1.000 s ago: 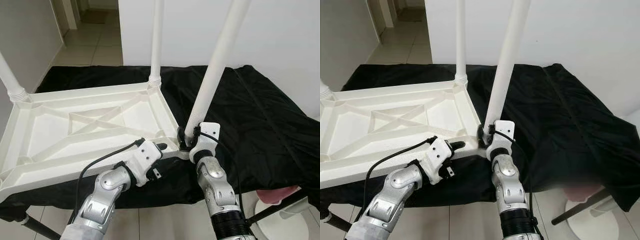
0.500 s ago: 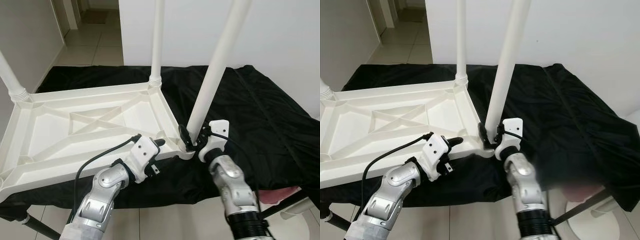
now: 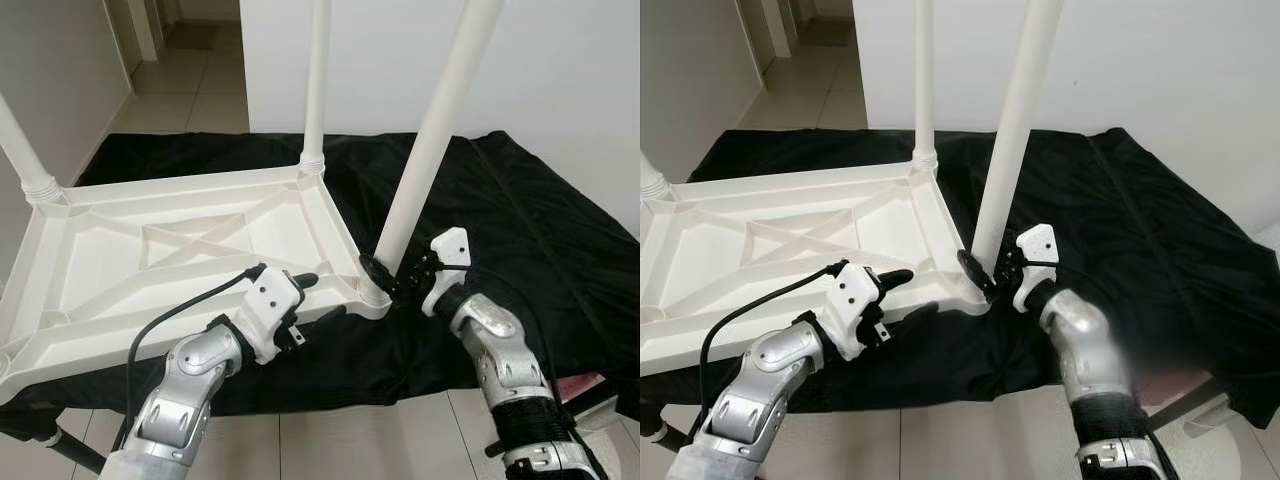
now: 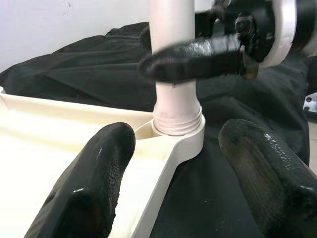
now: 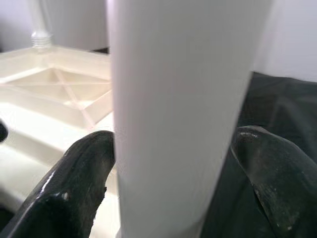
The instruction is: Building children table
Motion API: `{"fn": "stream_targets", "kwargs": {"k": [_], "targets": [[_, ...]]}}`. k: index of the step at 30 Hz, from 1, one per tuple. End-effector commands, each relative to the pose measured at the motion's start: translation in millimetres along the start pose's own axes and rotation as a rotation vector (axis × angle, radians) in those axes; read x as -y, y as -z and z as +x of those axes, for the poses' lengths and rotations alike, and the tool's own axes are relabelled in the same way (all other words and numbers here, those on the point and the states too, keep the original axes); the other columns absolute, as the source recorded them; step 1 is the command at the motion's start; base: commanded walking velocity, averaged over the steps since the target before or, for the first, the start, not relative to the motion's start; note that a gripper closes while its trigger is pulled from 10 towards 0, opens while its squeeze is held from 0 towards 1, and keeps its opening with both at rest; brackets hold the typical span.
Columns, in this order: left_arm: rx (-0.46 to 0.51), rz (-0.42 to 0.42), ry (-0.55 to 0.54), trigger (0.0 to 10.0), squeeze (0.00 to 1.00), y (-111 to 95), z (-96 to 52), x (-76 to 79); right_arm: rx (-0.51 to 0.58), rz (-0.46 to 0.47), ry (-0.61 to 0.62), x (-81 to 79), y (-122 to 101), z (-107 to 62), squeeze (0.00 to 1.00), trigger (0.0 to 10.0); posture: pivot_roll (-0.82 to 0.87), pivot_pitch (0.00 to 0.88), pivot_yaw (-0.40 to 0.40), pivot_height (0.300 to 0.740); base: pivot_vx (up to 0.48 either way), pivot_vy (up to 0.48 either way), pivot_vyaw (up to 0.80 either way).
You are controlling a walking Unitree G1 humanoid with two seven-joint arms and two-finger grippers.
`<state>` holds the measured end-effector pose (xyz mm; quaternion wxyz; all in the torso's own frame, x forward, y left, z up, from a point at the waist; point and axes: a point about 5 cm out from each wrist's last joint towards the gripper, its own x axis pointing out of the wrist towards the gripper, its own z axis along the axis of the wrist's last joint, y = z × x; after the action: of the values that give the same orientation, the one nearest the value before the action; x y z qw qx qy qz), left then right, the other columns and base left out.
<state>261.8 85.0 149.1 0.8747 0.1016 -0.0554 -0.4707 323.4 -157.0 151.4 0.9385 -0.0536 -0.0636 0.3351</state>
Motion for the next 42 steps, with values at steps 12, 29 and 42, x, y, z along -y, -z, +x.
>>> {"fn": "stream_targets", "kwargs": {"k": [12, 29, 42], "targets": [[0.0, 0.009, 0.042, 10.0, 0.0, -2, 2.9, 1.1, -0.105, -0.006, -0.138, -0.9, 21, 7.6, 0.0, 0.0, 0.03, 0.0, -0.011, 0.74, 0.0, 0.0, 0.0], [0.013, -0.017, 0.007, 10.0, 0.0, 1, 6.8, 6.9, -0.102, 0.119, -0.052, -3.2, 34, 1.4, 0.0, 10.0, 0.03, 0.0, -0.029, 0.74, 0.0, 0.0, 0.0], [0.01, -0.018, -0.016, 10.0, 0.0, 4, 6.2, 3.9, -0.116, 0.152, 0.353, -10.8, 38, 2.5, 0.0, 10.0, 0.03, 0.0, -0.037, 0.74, 0.0, 0.0, 0.0]]}}
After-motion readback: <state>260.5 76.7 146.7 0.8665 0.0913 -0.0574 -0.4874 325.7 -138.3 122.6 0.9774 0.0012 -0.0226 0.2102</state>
